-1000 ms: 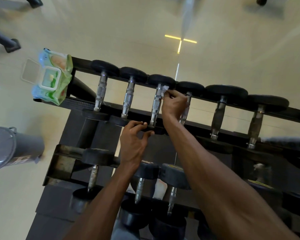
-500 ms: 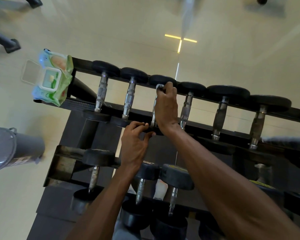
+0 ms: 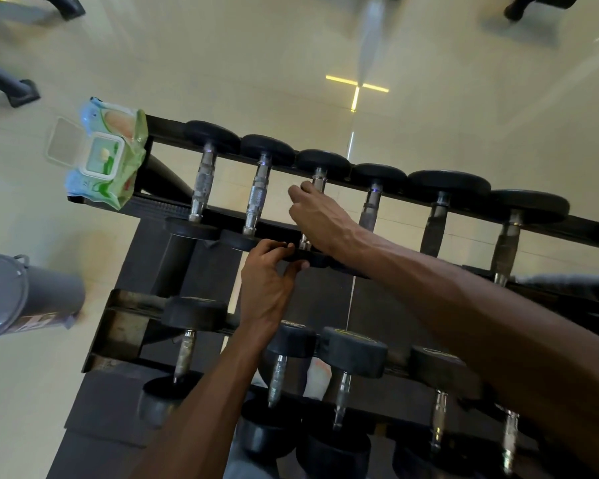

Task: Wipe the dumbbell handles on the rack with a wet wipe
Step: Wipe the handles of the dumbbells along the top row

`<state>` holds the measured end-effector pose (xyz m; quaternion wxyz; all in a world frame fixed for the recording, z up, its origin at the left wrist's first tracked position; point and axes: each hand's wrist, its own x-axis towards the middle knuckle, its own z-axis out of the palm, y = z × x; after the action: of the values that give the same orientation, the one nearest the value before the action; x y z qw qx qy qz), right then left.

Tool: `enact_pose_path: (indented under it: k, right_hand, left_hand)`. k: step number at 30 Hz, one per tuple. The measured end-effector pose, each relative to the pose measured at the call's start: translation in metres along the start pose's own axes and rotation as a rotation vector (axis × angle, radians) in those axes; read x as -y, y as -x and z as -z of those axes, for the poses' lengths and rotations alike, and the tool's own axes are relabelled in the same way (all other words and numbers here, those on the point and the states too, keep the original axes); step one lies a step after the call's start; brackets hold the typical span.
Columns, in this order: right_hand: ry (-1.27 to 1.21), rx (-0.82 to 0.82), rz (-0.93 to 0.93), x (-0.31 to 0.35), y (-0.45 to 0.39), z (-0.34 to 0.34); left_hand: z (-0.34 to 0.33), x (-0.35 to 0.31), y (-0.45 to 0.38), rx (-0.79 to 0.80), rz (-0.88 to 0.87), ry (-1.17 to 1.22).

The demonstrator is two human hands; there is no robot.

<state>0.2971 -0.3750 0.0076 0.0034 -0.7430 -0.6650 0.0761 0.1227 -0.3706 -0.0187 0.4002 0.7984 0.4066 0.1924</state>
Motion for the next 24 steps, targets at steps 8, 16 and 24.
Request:
enact_pose_path:
  k: [8, 16, 24]
  right_hand:
    - [-0.109, -0.109, 0.051, -0.013, 0.018, -0.002]
    - [-0.497, -0.347, -0.333, -0.033, 0.022, 0.004]
    - [-0.595, -0.161, -0.233, -0.016, 0.055, -0.015]
  left_hand:
    - [0.0, -0.005, 0.0, 0.002, 0.022, 0.005]
    - [0.0, -0.005, 0.001, -0.018, 0.025, 0.014]
    - [0.003, -0.008, -0.001, 0.005, -0.03, -0.051]
